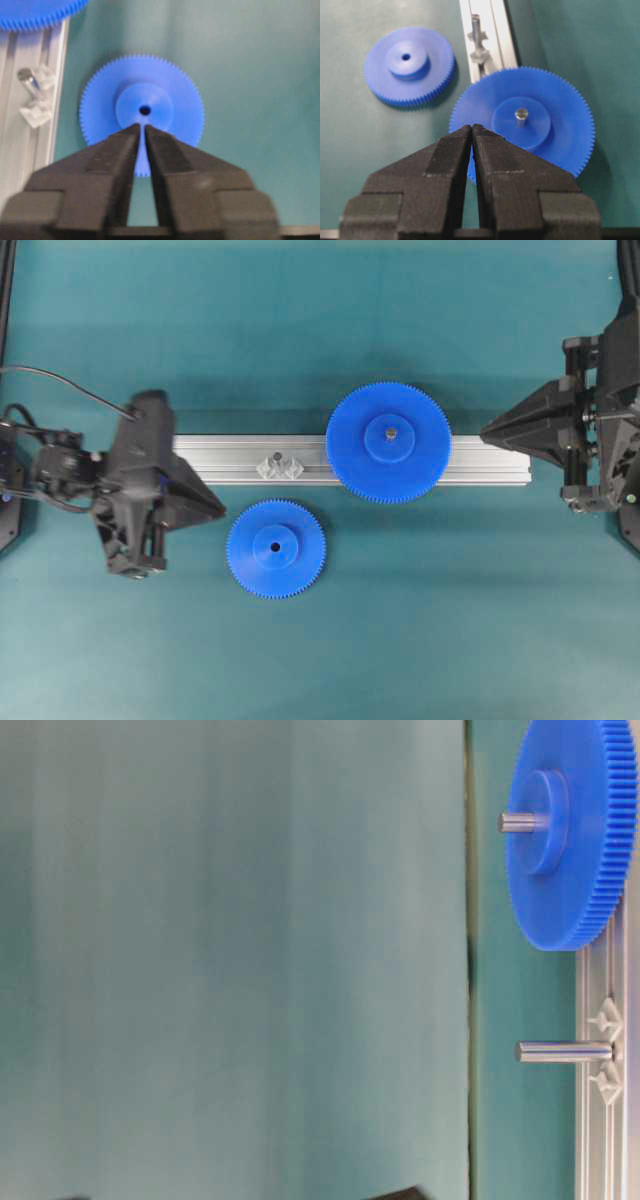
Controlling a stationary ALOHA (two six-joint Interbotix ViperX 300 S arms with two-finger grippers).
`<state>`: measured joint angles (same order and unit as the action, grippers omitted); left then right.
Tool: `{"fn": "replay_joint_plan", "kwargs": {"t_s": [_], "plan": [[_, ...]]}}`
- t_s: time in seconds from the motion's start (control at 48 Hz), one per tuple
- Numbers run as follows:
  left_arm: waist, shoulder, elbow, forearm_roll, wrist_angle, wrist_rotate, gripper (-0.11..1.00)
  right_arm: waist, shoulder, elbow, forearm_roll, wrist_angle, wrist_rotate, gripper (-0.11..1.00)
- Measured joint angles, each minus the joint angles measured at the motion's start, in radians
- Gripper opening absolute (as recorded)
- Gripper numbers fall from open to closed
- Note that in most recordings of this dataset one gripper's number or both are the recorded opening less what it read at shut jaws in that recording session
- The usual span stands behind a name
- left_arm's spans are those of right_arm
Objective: Insert the small gear onto the shaft.
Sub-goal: 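Move the left gripper toward the small blue gear below the rail, then lower the left gripper over the small blue gear and grasp its hub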
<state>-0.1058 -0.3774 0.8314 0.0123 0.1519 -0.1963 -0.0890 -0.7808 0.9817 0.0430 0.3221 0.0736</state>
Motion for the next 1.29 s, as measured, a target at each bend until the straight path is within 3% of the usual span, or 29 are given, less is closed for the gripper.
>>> {"fn": "replay_joint_plan", "kwargs": {"t_s": [0.229,0.313,0.584,1.001,1.293], "plan": [[0.0,0.083,-0.04,0.0,0.0,0.0,0.8,-0.017,0.009,0.014,0.0,0.002,0.0,0.15],[-0.002,0.118,-0.054,-0.002,0.003,0.0,0.92,-0.021,0.017,0.025,0.0,0.002,0.0,0.15],[-0.003,0.253,-0.138,0.0,0.092,0.008,0.91,-0.026,0.101,0.032,0.0,-0.002,0.0,0.15],[-0.008,0.41,-0.272,0.002,0.204,0.138,0.91,-0.058,0.121,0.048,0.0,-0.054,0.0,0.15],[-0.008,0.48,-0.344,0.003,0.342,0.149,0.92,-0.058,0.121,0.054,0.003,-0.057,0.002,0.15]]}}
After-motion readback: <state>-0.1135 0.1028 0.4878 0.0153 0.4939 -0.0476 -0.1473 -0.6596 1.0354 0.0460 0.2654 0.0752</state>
